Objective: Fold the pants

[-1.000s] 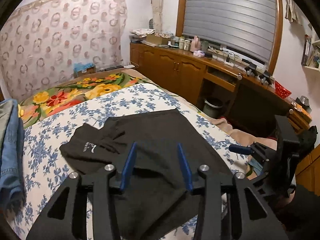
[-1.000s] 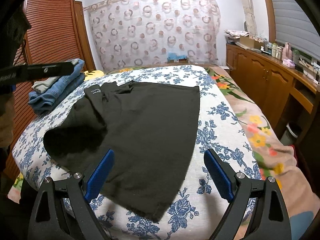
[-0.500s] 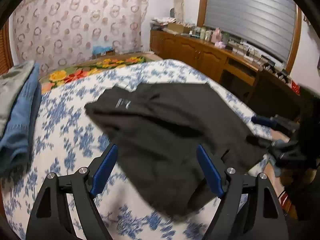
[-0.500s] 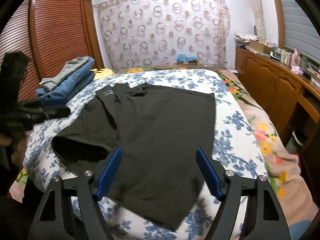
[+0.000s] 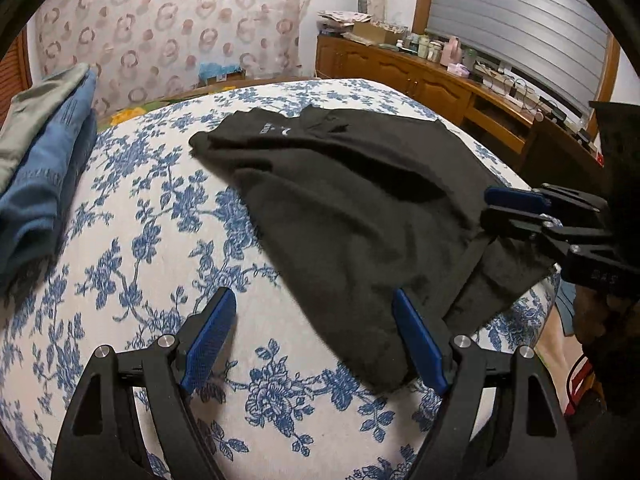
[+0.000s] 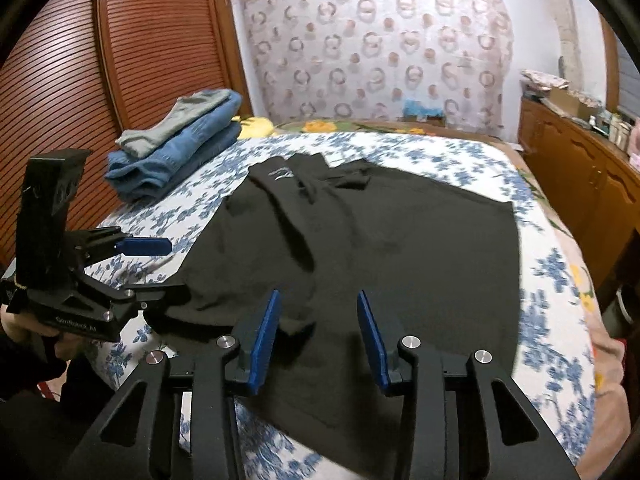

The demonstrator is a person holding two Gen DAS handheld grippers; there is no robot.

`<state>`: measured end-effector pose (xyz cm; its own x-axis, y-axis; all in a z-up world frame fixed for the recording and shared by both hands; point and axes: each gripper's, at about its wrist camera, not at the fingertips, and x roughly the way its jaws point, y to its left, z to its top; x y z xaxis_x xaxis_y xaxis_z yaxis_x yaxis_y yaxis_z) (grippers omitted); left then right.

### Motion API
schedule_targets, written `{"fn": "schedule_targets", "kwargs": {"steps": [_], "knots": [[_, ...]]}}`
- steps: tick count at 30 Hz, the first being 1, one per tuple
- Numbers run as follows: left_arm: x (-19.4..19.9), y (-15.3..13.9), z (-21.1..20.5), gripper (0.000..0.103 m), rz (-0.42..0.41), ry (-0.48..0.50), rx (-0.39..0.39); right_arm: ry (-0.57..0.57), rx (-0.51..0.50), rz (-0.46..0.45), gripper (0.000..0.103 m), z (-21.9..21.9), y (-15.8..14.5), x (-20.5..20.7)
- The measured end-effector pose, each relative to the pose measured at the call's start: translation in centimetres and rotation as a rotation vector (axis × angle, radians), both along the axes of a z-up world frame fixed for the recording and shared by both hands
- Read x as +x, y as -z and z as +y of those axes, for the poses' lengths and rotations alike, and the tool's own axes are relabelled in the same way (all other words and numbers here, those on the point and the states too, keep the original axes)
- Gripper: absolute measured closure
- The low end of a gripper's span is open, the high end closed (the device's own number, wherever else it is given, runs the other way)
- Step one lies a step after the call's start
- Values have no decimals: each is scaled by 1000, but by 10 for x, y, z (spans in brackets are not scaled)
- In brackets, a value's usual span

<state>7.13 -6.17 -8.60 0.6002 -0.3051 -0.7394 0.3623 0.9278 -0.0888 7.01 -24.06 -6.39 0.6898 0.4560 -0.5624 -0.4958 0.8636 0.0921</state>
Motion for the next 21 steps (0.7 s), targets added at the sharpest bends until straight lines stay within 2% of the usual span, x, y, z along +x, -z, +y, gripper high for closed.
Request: {"fn": "schedule_targets", "kwargs": {"steps": [5, 11, 15, 17, 21], "knots": [[-2, 3, 6, 21, -3, -16, -48, -24, -11, 25, 67, 8, 3, 14], [-4, 4, 5, 21, -17, -23, -41, -37, -16, 52, 80, 16, 4, 33], [-4, 4, 7, 21, -17, -25, -51, -30, -37, 51, 87, 22, 5, 35], [-5, 4, 7, 21, -17, -27, -54, -33, -38, 52, 95, 24, 5, 36], [-6, 0, 9, 21, -24, -38, -63, -24, -11, 10, 101, 22, -2, 26]]}}
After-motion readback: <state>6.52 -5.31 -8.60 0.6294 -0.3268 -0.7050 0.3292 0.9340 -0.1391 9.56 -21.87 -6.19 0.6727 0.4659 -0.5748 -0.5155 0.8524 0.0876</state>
